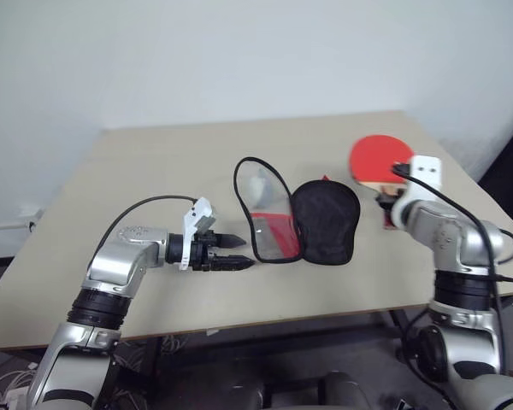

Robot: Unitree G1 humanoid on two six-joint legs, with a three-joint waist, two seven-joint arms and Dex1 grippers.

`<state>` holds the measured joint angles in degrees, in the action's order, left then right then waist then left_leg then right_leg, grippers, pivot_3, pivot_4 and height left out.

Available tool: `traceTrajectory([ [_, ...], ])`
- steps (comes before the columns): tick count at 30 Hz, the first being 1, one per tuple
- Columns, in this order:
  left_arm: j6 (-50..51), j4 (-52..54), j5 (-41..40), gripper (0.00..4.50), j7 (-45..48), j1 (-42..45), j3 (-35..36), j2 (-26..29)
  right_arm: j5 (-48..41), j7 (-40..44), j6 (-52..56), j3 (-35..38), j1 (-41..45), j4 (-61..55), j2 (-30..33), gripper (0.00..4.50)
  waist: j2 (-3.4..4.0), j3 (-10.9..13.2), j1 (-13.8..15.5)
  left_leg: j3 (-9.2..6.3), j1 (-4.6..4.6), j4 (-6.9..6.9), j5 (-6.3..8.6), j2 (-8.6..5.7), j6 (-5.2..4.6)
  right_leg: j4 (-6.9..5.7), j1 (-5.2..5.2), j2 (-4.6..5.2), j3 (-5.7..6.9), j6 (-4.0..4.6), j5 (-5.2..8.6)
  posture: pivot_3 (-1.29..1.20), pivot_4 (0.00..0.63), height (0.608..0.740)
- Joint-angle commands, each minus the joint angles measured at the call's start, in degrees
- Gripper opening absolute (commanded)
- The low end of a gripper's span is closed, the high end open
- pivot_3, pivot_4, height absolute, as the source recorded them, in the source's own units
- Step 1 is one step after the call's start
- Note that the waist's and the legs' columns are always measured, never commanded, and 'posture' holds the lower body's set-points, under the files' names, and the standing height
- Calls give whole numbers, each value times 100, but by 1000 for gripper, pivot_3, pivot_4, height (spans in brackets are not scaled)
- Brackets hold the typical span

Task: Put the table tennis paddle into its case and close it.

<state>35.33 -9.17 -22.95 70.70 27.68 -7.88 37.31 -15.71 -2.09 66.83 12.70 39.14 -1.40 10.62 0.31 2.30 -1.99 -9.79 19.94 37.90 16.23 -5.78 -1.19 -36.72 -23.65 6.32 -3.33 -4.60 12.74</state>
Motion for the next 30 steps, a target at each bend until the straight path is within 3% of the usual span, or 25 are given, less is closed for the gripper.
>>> traceTrajectory([
  [1, -177, 38, -22, 3817, 34, 67, 139, 15, 37, -190, -202, -27, 468, 260, -365, 1203, 0, 0, 6, -2, 1, 0, 0, 0, 1, 0, -1, -1, 0, 2, -1, 0, 0, 740],
  [11, 70, 532, -77, 3817, -190, -142, 126, 56, 350, -625, -598, -41, 622, 1491, -919, 1203, 2, 0, -77, -1, 10, -9, -10, 12, 23, -2, -24, -20, -3, 19, -11, 0, 0, 740],
  [16, 130, 584, -115, 3817, -207, -224, 172, 97, 238, -705, -332, 88, 425, 1264, -1142, 1203, 4, -1, -119, 2, 62, -12, -35, 25, 65, -11, -79, -33, -11, 35, -22, 0, 0, 740],
  [30, -505, -286, 206, 3817, 100, -121, 22, 12, 318, -774, -41, -186, 237, 802, -1563, 1203, 6, -2, -226, 6, 59, -13, -37, 37, 67, -11, -79, -45, -16, 41, -25, 0, 0, 740],
])
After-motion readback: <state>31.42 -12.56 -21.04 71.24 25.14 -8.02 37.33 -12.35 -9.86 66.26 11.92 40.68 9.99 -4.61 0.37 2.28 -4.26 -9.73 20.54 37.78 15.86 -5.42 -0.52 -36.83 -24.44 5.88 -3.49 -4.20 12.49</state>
